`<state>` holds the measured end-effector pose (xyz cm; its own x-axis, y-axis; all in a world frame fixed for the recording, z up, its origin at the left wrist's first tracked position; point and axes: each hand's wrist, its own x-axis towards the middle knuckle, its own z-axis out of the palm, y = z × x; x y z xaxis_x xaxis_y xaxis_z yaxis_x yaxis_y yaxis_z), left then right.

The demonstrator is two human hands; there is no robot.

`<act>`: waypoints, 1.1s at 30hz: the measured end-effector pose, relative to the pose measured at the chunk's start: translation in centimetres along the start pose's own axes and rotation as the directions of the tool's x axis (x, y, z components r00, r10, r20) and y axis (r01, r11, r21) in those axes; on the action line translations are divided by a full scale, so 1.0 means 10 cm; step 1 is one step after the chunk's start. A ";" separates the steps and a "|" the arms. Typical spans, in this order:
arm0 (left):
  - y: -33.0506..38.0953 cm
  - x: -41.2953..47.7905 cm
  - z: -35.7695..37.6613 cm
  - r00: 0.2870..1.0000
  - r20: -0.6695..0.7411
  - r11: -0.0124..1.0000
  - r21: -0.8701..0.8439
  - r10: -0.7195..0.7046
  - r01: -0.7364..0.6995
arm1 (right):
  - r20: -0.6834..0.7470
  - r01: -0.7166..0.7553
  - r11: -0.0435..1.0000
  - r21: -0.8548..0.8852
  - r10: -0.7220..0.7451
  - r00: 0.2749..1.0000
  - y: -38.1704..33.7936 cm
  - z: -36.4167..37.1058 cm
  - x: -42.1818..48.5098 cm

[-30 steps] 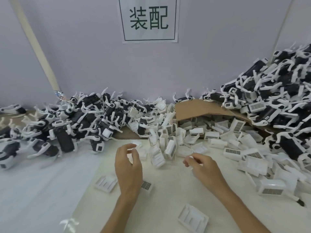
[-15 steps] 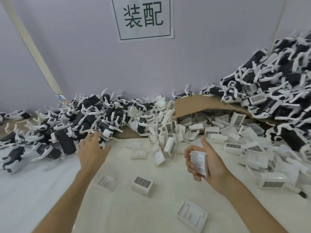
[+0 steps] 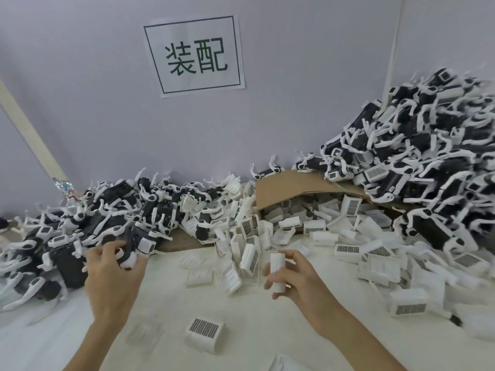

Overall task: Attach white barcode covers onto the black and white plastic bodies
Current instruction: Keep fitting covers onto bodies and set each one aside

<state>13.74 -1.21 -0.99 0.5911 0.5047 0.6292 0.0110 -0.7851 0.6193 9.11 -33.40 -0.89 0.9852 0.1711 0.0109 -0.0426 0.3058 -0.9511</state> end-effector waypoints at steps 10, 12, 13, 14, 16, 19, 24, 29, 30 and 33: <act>0.95 -0.82 -0.25 0.865 0.484 0.621 -0.640 -0.132 0.453 | -0.292 0.110 0.923 -0.368 -0.227 0.929 0.01 -0.01 0.00; 1.00 -0.96 -0.19 0.754 0.633 0.483 -0.611 -0.177 0.627 | -0.282 0.130 0.906 -0.403 -0.258 0.924 0.00 -0.03 0.00; 1.02 -1.00 -0.18 0.645 0.738 0.365 -0.555 -0.198 0.747 | -0.258 0.148 0.898 -0.415 -0.272 0.927 0.00 -0.04 0.00; 1.03 -1.04 -0.18 0.511 0.839 0.245 -0.465 -0.184 0.851 | -0.230 0.168 0.892 -0.420 -0.283 0.931 0.00 -0.04 0.00; 0.98 -1.10 -0.19 0.333 0.939 0.144 -0.319 -0.091 0.937 | -0.184 0.191 0.897 -0.398 -0.282 0.941 -0.02 -0.03 -0.01; 0.92 -1.14 -0.16 0.264 0.964 0.196 -0.255 -0.020 0.947 | -0.146 0.189 0.925 -0.329 -0.247 0.958 -0.02 0.01 -0.03; 0.96 -1.16 -0.14 0.269 0.963 0.214 -0.263 0.003 0.941 | -0.018 0.156 0.953 -0.259 -0.166 0.986 -0.04 0.04 -0.06; 0.93 -1.17 -0.13 0.315 0.948 0.220 -0.319 0.054 0.922 | 0.185 0.154 0.894 -0.422 -0.081 0.979 0.00 0.06 -0.09; 0.93 -1.17 -0.14 0.322 0.945 0.224 -0.326 0.056 0.919 | 0.200 0.165 0.873 -0.460 -0.079 0.977 0.02 0.07 -0.09; 0.92 -1.16 -0.14 0.337 0.940 0.240 -0.339 0.051 0.910 | 0.212 0.174 0.848 -0.500 -0.075 0.974 0.04 0.07 -0.09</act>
<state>5.86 -13.80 -1.92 0.9580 -0.2078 -0.1977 0.2668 0.3926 0.8802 8.10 -32.77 -1.05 0.9279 0.3423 0.1478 0.2187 -0.1787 -0.9593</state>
